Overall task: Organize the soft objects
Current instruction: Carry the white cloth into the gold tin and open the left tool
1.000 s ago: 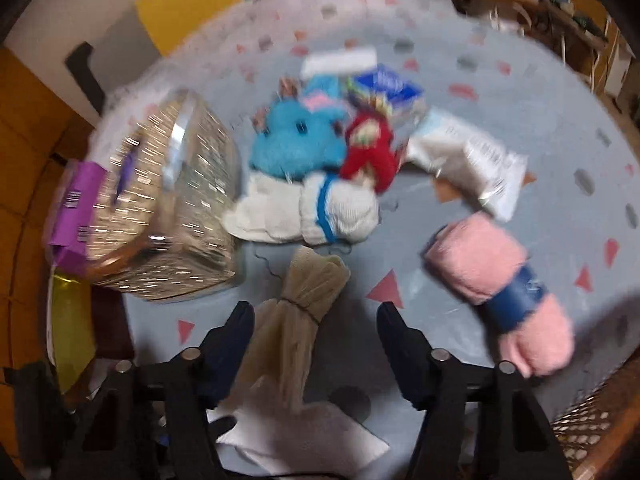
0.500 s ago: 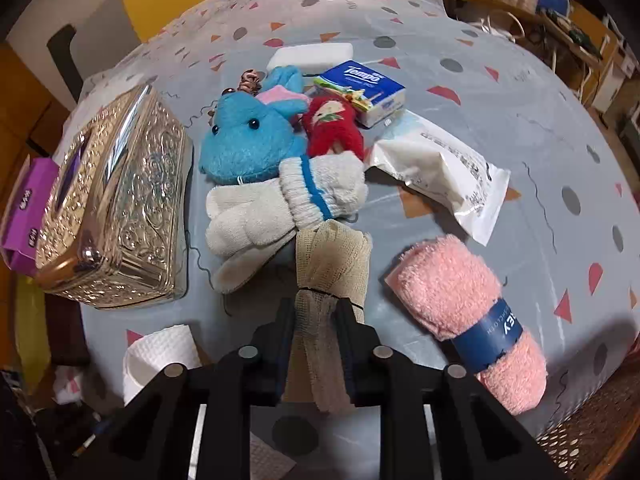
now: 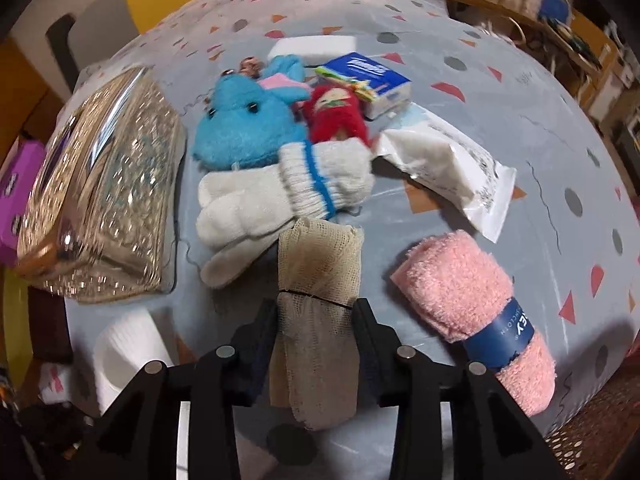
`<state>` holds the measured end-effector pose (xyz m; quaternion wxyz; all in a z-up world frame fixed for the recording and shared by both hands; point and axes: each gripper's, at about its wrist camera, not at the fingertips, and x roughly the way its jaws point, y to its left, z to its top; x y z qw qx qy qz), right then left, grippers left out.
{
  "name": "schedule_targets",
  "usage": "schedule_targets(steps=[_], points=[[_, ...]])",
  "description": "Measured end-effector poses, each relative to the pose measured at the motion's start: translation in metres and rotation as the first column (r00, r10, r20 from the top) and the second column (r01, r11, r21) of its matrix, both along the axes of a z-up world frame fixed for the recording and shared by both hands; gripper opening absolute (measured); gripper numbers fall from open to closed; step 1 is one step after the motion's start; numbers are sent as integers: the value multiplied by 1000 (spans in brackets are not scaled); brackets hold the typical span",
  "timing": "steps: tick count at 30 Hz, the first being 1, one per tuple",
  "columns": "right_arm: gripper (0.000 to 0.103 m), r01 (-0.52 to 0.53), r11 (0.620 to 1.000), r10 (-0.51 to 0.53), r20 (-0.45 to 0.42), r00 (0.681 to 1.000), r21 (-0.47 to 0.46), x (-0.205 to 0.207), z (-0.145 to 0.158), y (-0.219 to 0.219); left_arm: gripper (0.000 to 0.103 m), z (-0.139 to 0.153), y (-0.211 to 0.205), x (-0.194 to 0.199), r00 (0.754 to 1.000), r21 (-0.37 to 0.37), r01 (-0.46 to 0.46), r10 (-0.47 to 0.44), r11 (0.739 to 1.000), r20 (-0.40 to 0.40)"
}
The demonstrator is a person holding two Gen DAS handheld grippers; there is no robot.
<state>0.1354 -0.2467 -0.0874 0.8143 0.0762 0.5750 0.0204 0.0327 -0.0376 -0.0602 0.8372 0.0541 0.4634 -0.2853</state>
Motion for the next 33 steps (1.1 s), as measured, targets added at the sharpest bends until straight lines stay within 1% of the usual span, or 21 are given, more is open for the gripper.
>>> schedule_targets(steps=[3,4,8,10,12,13,15,16,18,21,23,24,25,28,31,33], points=[[38,-17,1000,17,-11,1000,-1,-1,0,1,5,31,4,0,997,-37,-7,10,999,75],[39,-15,1000,15,-12,1000,-1,-1,1,1,5,45,3,1,993,-50,-13,18,999,114],[39,-23,1000,23,-10,1000,-9,-1,1,6,5,82,10,13,980,-101,-47,65,994,189],[39,-34,999,34,-5,999,-25,-2,2,6,5,104,18,25,967,-135,-89,118,987,227],[39,-47,998,47,0,999,-39,-4,1,7,5,120,30,39,954,-170,-138,177,976,243],[39,-50,998,50,3,999,-42,-3,-4,15,5,130,40,48,942,-192,-176,222,966,253],[39,-59,997,60,7,998,-46,-4,-2,17,5,146,64,62,916,-248,-250,312,936,253],[39,-64,997,64,8,998,-51,-5,-2,17,5,153,84,65,896,-274,-295,364,915,252],[39,-71,996,72,13,997,-62,-6,-2,20,5,161,114,70,854,-301,-372,451,878,259],[39,-85,993,87,16,996,-83,-8,-3,25,5,158,152,64,801,-287,-467,538,836,264],[40,-92,991,94,19,995,-97,-8,-6,29,5,151,180,51,761,-272,-533,594,801,261],[40,-96,990,99,22,995,-108,-9,-7,32,5,146,194,44,736,-257,-571,625,780,262],[40,-99,988,102,23,994,-115,-11,-7,34,5,140,204,40,718,-245,-598,646,763,259],[41,-109,984,114,26,993,-141,-12,-10,42,5,110,226,29,678,-178,-674,696,717,235],[42,-111,981,118,30,993,-158,-16,-13,49,5,76,245,15,652,-112,-729,735,675,186],[43,-113,979,119,26,993,-168,-17,-15,51,5,58,250,12,642,-78,-750,752,657,151]])
